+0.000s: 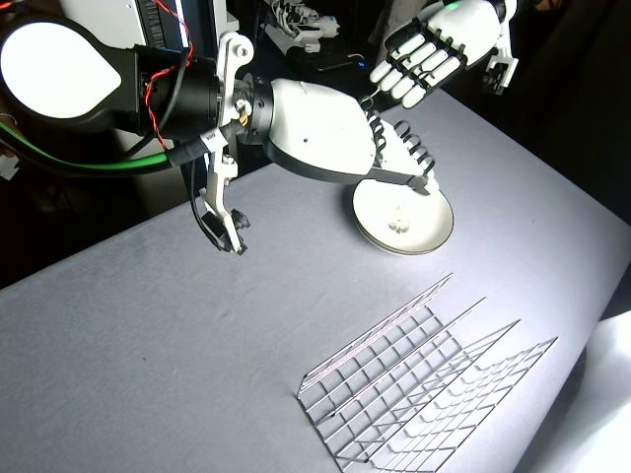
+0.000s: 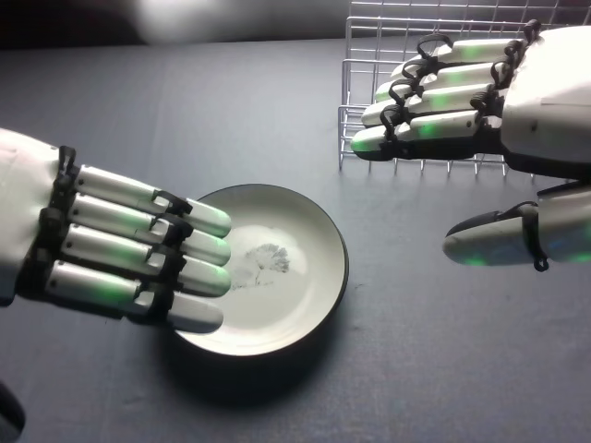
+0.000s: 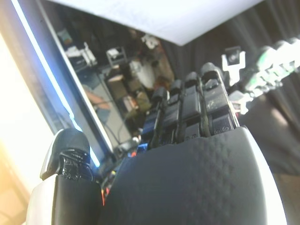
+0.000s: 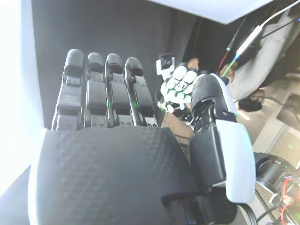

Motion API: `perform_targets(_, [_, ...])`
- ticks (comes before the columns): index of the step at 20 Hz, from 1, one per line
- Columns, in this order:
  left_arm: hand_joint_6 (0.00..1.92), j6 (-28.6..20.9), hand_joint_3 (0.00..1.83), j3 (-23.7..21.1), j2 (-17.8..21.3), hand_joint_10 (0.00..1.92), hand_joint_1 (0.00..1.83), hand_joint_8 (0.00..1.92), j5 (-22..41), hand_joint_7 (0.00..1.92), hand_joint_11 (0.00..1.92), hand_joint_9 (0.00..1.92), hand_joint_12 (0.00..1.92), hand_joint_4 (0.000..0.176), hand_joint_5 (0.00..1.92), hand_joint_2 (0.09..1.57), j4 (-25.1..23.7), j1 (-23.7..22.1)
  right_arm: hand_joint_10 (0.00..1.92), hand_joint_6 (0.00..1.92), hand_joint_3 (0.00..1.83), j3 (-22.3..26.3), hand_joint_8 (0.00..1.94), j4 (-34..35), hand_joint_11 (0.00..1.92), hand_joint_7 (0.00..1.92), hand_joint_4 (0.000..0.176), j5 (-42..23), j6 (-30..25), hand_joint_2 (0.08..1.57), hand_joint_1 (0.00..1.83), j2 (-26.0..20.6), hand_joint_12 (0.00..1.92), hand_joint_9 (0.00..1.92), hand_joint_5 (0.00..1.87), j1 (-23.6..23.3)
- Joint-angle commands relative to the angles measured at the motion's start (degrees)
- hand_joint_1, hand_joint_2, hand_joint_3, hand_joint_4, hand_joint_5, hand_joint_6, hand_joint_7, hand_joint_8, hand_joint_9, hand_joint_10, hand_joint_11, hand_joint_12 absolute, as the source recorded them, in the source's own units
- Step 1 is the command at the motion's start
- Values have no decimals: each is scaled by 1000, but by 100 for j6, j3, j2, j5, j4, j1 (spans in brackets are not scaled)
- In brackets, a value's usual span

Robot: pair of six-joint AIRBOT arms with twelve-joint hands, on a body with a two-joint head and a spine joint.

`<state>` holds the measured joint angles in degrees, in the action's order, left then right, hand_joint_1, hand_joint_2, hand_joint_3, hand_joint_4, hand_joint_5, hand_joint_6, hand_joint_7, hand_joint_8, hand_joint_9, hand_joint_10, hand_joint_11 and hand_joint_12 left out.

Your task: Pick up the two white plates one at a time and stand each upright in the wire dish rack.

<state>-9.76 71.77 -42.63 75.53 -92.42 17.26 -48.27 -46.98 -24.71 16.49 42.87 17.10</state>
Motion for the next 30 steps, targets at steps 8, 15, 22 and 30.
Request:
perform_targets(8, [0, -94, 10, 150, -197, 0, 0, 0, 53, 0, 0, 0, 0, 0, 0, 1221, 176, 38, 2, 2, 2, -446, 1, 225, 0, 161, 0, -588, -10, 1275, 103, 473, 385, 137, 204, -14])
perform_targets(15, [0, 574, 3, 421, -719, 0, 0, 0, -604, 0, 0, 0, 0, 0, 0, 1210, -109, 766, 5, 2, 0, -530, 3, 321, 0, 186, 0, -617, 4, 1258, 159, 474, 412, 158, 211, -38])
perform_targets(22, [0, 643, 10, 982, -1253, 0, 0, 0, -1060, 0, 0, 0, 0, 0, 0, 1230, -70, 965, 5, 1, 0, -544, 2, 424, 0, 182, 0, -482, -24, 1249, 201, 476, 438, 165, 197, -107])
perform_targets(30, [0, 641, 3, 1603, -1643, 0, 0, 0, -1151, 0, 0, 0, 0, 0, 0, 1219, -104, 1116, 4, 1, 1, -1180, 2, 59, 0, 167, 0, -1724, 243, 1269, 185, 766, 358, 137, 188, 192])
